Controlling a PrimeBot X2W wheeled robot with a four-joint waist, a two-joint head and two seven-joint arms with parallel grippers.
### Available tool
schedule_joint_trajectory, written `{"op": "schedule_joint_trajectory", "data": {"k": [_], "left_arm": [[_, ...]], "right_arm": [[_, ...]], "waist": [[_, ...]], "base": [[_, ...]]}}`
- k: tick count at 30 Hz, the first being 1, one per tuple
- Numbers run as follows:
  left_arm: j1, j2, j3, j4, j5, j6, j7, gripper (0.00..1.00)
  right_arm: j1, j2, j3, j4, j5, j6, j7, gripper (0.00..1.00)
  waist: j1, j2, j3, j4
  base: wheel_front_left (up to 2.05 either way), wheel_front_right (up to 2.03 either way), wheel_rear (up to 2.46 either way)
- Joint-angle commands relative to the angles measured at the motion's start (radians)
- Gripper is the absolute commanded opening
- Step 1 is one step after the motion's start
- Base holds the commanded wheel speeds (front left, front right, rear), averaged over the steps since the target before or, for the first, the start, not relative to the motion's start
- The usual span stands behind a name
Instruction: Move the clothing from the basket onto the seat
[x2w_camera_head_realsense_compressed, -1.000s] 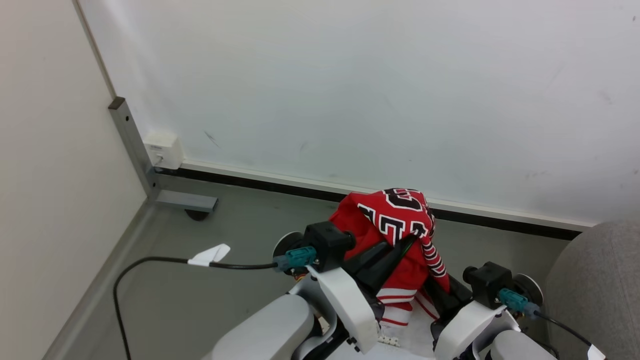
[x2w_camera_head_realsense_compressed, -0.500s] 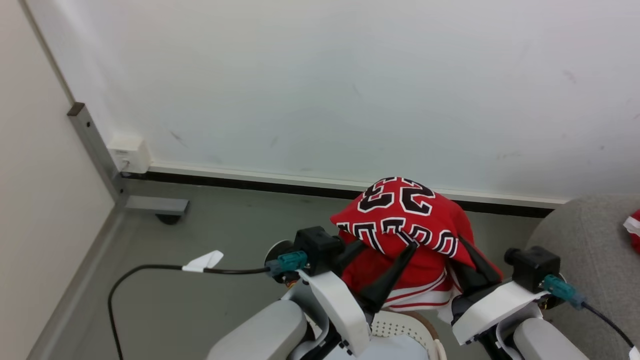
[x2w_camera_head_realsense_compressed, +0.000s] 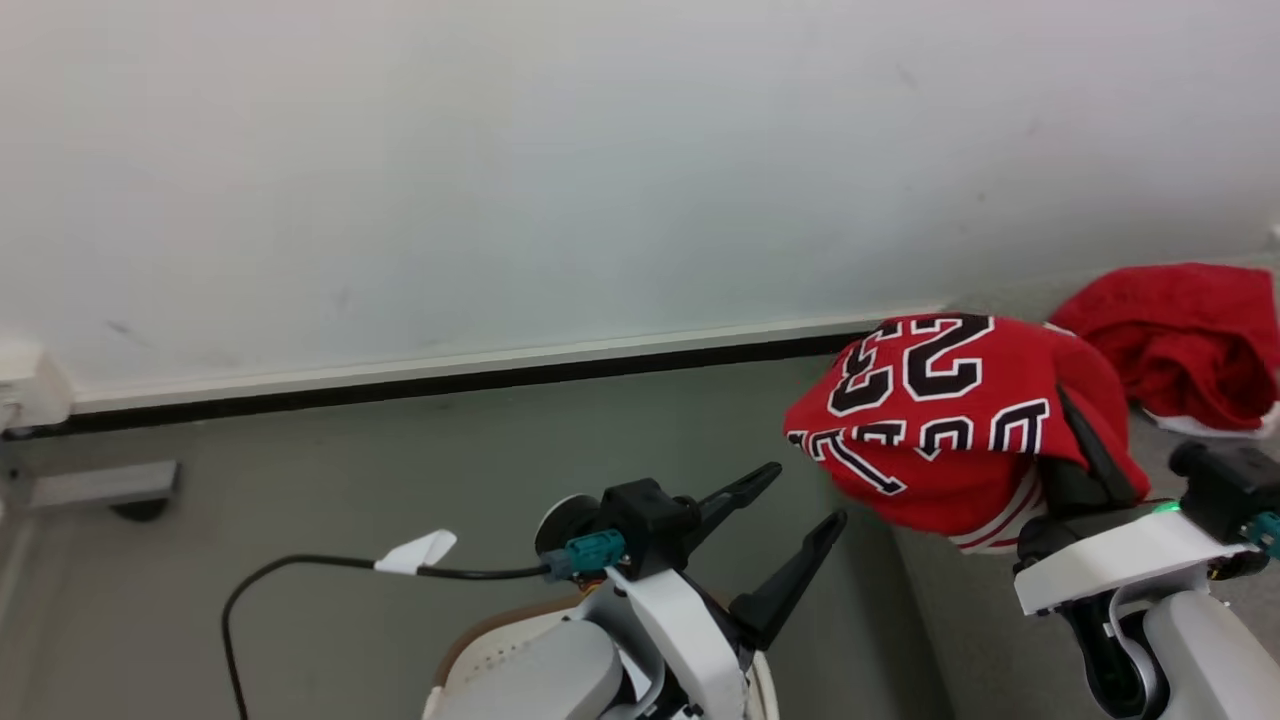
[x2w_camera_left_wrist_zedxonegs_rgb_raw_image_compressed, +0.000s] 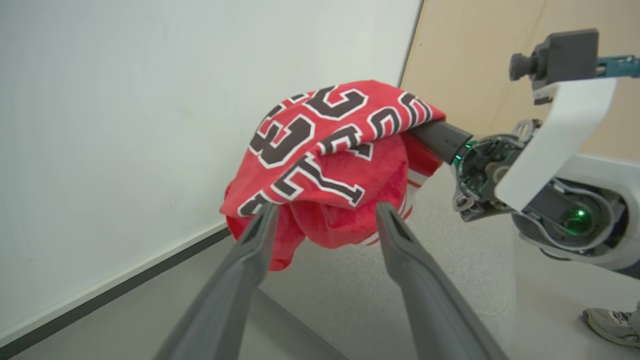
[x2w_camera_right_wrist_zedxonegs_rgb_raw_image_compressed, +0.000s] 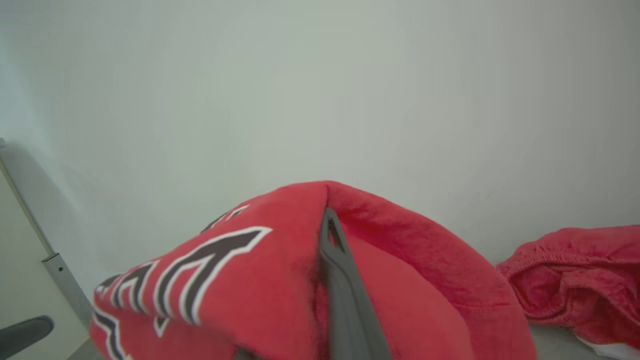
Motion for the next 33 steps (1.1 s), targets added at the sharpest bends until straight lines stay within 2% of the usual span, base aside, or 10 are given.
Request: {"op": "schedule_joint_trajectory", "data": {"k": [1,9,15,27,33], "left_arm": [[-0.005,0.006,0.007,-0.003,0.022,0.007,-0.008,1.00],[0.001,0.015,0.033,0.000,0.077,0.024,-0.016,1.00],[0.022,0.013,0.072,-0.012,0.120,0.034,-0.016,1.00],[0.036,0.001,0.115,-0.015,0.179,0.015,-0.016,1.00],[0.012,-0.003,0.132,-0.011,0.194,0.007,-0.016,1.00]], "right_arm": [[0.018,-0.009,-0.021,-0.019,-0.009,-0.002,0.000,0.00],[0.065,-0.028,-0.111,-0.101,-0.045,-0.002,0.000,0.00],[0.106,-0.022,-0.156,-0.135,-0.058,-0.002,0.000,0.00],[0.095,-0.029,-0.159,-0.157,-0.073,-0.002,0.000,0.00],[0.005,-0.075,-0.179,-0.136,-0.093,-0.002,0.000,0.00]], "waist": [[0.0000,-0.0001,0.031,-0.099],[0.0000,-0.0001,0.055,-0.236],[0.0000,-0.0001,0.063,-0.294],[0.0000,-0.0001,0.090,-0.316],[0.0000,-0.0001,0.145,-0.299]], "base": [[0.00,0.00,0.00],[0.00,0.00,0.00],[0.00,0.00,0.00],[0.00,0.00,0.00],[0.00,0.00,0.00]]}}
